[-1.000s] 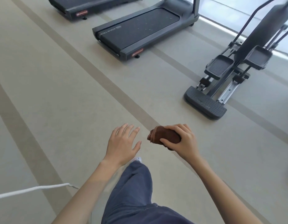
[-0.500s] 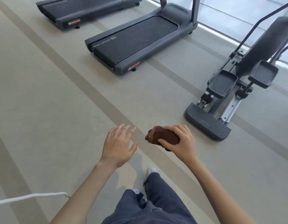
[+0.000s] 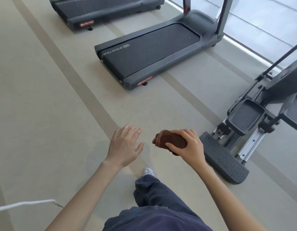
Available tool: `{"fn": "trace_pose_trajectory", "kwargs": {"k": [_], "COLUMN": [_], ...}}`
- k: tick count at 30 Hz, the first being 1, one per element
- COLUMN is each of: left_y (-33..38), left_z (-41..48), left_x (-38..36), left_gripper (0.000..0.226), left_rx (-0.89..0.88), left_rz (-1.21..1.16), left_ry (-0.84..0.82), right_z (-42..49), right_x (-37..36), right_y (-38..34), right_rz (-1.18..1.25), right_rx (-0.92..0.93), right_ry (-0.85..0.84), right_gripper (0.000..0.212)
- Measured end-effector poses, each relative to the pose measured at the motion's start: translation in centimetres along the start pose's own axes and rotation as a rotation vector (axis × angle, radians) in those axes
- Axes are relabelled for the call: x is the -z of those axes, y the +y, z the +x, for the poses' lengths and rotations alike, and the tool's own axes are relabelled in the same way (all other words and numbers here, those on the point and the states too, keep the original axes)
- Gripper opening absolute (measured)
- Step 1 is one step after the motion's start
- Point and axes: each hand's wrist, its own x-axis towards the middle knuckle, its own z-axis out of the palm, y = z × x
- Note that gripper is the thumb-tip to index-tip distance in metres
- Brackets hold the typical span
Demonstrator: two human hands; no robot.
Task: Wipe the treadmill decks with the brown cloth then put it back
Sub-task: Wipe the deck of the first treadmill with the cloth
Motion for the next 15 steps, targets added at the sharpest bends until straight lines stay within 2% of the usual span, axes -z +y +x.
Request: {"fn": "trace_pose_trajectory", "kwargs": {"k": [4,8,15], "left_y": [0.4,-0.1,-2.8], "left_z": [8.6,14.5,22.9], "left_x": [1.1,0.9,-1.3], "left_gripper": [0.054,0.053,0.051], "left_rx": [0.021,0.047,0.043], "left_rz": [-0.016,-0.031,-0.014], "left_ry": [0.055,0.025,-0.041], "right_z": [9.5,16.0,23.4], "right_x": [1.0,1.1,-1.3], "right_y": [1.9,3.4,6.2], "right_rz": [0.006,0.014,0.098], "right_rx": [0.041,0.077,-0.008], "right_ry": [0.007,0.011,-0.013], "right_gripper": [0.037,0.037,0.035]}}
